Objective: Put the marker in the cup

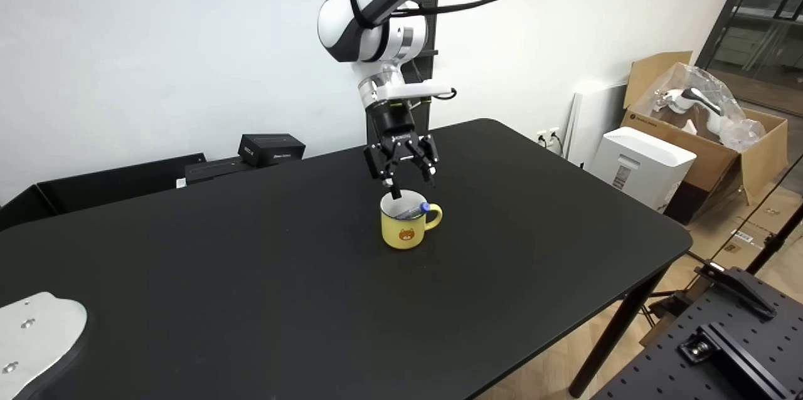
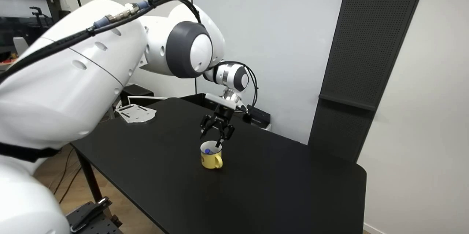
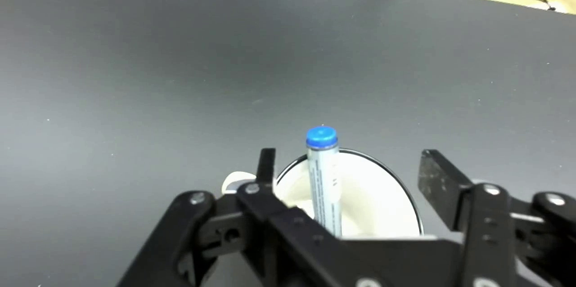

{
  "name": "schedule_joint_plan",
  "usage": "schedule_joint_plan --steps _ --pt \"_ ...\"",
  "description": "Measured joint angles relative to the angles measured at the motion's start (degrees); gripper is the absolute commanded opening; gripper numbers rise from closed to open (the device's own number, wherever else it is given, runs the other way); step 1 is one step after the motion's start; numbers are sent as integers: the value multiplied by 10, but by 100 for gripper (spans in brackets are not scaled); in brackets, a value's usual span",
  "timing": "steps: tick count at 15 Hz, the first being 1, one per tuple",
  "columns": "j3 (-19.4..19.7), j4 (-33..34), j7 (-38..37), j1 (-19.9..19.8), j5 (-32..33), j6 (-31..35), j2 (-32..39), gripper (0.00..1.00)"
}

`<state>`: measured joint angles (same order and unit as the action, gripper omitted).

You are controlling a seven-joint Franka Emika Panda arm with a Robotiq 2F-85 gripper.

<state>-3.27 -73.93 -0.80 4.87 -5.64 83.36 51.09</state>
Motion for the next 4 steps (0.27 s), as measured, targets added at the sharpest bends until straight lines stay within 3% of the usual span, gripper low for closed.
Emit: schedule_joint_plan --steps 4 --pt "0 2 4 3 6 16 -5 100"
